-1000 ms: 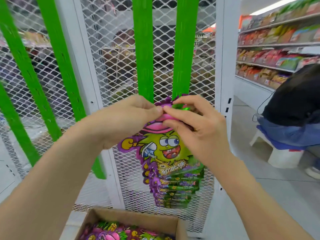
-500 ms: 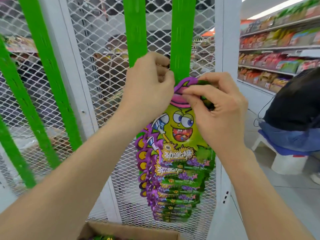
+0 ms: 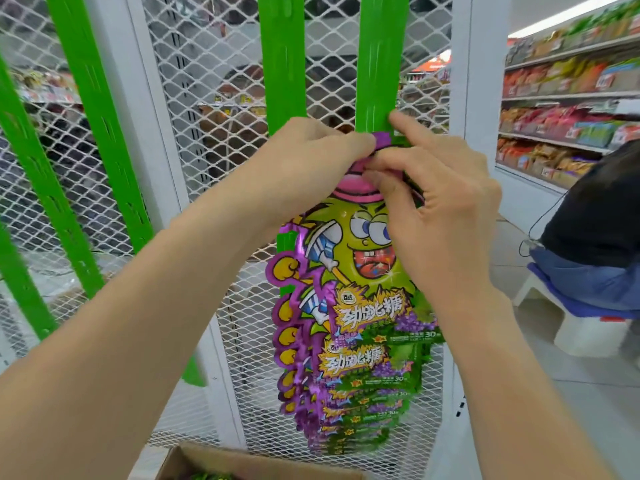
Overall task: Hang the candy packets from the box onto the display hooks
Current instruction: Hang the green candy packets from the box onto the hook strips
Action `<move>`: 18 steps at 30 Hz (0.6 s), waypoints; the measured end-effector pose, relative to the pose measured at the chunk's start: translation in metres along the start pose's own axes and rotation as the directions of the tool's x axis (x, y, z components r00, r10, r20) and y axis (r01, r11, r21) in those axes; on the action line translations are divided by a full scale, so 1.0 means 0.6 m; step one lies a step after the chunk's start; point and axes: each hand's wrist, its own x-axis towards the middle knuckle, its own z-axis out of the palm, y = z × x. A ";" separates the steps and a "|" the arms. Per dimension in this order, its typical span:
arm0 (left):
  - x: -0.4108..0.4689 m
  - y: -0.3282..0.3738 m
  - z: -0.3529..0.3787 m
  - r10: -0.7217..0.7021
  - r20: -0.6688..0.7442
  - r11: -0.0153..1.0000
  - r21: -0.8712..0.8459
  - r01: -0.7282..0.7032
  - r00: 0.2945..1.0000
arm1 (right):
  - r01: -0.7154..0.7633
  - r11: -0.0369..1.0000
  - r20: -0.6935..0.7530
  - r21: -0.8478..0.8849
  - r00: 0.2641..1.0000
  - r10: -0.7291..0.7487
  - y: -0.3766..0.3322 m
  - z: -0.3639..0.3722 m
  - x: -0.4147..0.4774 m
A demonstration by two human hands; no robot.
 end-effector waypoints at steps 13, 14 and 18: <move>-0.022 0.002 -0.010 0.025 0.116 0.999 -0.037 -0.021 0.993 | -0.031 0.999 0.054 -0.040 0.998 0.033 -0.017 -0.003 -0.029; -0.023 0.005 -0.012 0.038 0.122 0.999 -0.025 -0.035 0.992 | -0.024 0.999 0.061 -0.048 0.998 0.027 -0.018 -0.005 -0.026; -0.032 0.012 -0.020 0.065 0.132 0.997 0.027 -0.069 0.989 | -0.025 0.999 0.016 -0.044 1.000 0.026 -0.026 -0.017 -0.010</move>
